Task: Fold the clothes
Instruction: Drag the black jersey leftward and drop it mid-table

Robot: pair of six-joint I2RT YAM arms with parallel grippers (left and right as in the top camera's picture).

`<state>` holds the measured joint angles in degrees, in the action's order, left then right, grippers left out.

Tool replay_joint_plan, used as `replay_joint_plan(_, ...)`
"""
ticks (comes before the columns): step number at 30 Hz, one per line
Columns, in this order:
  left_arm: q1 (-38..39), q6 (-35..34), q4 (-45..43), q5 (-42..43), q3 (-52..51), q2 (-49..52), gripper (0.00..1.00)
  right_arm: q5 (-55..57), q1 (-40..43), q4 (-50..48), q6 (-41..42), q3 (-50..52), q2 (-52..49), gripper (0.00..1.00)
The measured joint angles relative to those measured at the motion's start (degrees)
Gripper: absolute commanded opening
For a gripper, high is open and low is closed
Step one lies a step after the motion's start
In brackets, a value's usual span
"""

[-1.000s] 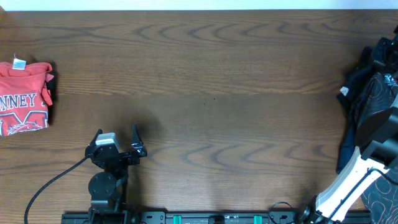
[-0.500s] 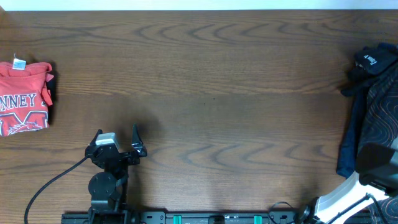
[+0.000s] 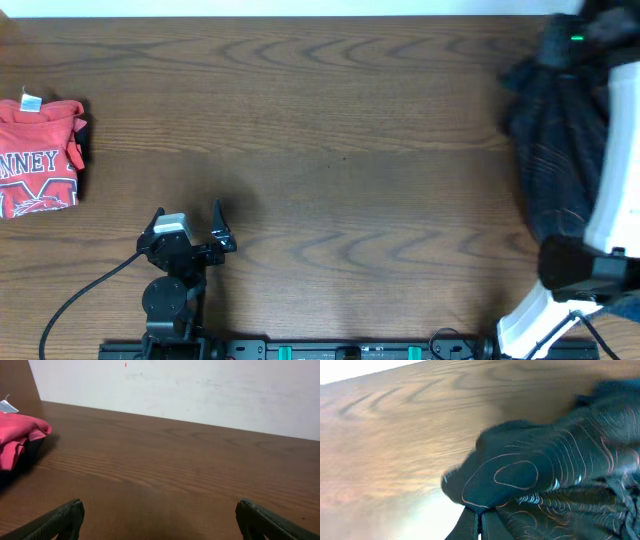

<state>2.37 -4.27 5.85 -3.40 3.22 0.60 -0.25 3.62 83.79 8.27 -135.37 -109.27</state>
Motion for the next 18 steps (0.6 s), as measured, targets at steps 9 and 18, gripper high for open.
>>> replay_joint_plan(9, 0.0, 0.0, 0.0, 0.0, 0.0, 0.0, 0.98, 2.2, -19.9, 0.0, -0.3, 0.0, -1.0, 0.01)
replay_joint_plan(18, 0.0, 0.0, 0.0, 0.0, 0.0, 0.0, 0.98, 4.4, -33.4, 1.1, -0.3, 0.0, -9.8, 0.01)
